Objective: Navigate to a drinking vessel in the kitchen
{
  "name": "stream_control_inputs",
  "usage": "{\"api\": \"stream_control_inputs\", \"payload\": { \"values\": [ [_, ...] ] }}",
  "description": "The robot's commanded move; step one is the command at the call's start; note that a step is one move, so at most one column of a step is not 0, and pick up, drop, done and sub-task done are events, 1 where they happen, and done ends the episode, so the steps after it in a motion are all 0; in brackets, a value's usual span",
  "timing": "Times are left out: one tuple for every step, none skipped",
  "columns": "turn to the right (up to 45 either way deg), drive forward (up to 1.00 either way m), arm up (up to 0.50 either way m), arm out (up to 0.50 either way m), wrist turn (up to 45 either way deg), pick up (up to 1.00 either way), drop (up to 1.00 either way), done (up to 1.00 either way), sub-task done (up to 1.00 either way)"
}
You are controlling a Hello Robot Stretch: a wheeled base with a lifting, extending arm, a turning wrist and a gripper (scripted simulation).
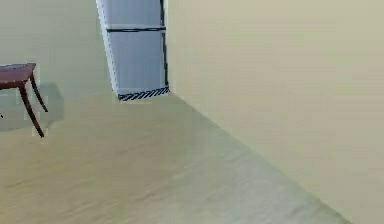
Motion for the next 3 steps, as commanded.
{"api": "stream_control_inputs", "payload": {
  "values": [
    [-45.0, 0.0, 0.0, 0.0, 0.0, 0.0, 0.0, 0.0, 0.0],
    [-6.0, 0.0, 0.0, 0.0, 0.0, 0.0, 0.0, 0.0, 0.0],
    [0.0, 1.0, 0.0, 0.0, 0.0, 0.0, 0.0, 0.0, 0.0]
  ]
}}
